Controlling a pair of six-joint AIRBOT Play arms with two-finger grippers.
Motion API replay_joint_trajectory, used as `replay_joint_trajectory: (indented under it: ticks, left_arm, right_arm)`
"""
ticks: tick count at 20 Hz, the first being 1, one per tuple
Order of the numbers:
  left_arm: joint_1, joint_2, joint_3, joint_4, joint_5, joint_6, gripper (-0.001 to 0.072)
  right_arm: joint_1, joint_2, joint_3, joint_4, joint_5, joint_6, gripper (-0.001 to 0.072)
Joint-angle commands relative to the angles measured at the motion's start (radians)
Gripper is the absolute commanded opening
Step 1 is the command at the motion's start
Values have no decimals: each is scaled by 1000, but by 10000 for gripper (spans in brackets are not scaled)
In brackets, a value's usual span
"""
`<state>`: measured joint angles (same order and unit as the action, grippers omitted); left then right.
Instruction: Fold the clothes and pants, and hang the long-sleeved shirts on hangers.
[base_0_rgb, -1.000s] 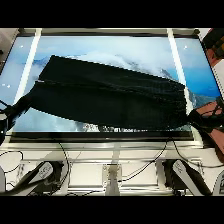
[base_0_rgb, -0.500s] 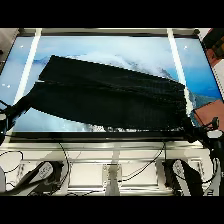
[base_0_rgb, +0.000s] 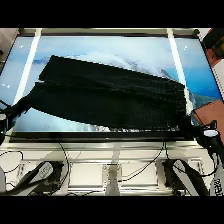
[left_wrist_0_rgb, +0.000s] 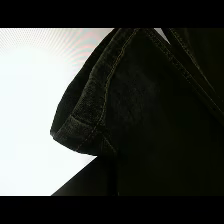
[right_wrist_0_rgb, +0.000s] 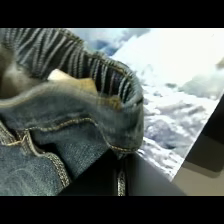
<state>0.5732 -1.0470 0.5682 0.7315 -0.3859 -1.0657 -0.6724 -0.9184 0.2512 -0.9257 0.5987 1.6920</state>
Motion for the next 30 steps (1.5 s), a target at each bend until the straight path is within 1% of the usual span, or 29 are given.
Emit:
replay_joint_trajectory:
  ticks: [1, 2, 4, 5, 8, 10, 11, 13, 14, 16, 17, 18, 19, 21, 23, 25, 28, 30]
  left_arm:
    - [0, 12, 1, 2, -32, 3, 31]
    - [2, 27, 1, 13, -50, 19, 30]
    - [2, 79, 1, 102, -82, 18, 30]
    - [2, 113, 1, 149, -95, 14, 29]
    - [22, 233, 1, 293, -108, -105, 28]
    - [41, 295, 1, 343, -108, -117, 28]
    - [48, 314, 1, 342, -107, -117, 28]
    - [49, 320, 1, 341, -94, -121, 27]
    - [49, 319, 1, 341, -70, -143, 27]
    - [48, 319, 1, 338, 43, -209, 27]
    - [46, 319, 3, 330, 113, -241, 26]
    - [43, 313, 10, 321, 164, -260, 25]
    - [38, 293, 31, 311, 185, -264, 24]
    - [18, 206, 101, 304, 183, -270, 24]
    - [-28, 69, 210, 304, 152, -283, 24]
    - [-104, -90, 351, 305, 128, -285, 24]
    - [-240, -321, 594, 309, 127, -284, 24]
    - [-311, -472, 772, 328, 127, -285, 23]
  right_arm:
    - [0, 2, 27, 3, 59, -142, 38]
    - [0, 18, 44, -14, 116, -187, 38]
    - [0, 68, 88, -115, 258, -184, 37]
    - [0, 100, 106, -168, 327, -161, 37]
    - [0, 241, 134, -356, 529, -44, 37]
    - [0, 352, 134, -438, 612, 56, 37]
    - [0, 405, 134, -446, 636, 78, 37]
    - [0, 504, 138, -443, 683, 154, 37]
    - [0, 544, 146, -441, 697, 194, 37]
    - [0, 611, 176, -415, 680, 345, 37]
    - [0, 629, 196, -373, 647, 389, 37]
    - [0, 635, 214, -311, 607, 391, 37]
    - [0, 632, 231, -242, 565, 391, 37]
    - [0, 631, 245, -156, 447, 394, 37]
    - [0, 623, 245, -163, 363, 436, 36]
    - [0, 594, 245, -153, 285, 464, 36]
    - [16, 494, 245, -89, 179, 470, 36]
    - [77, 414, 245, -84, 62, 471, 36]
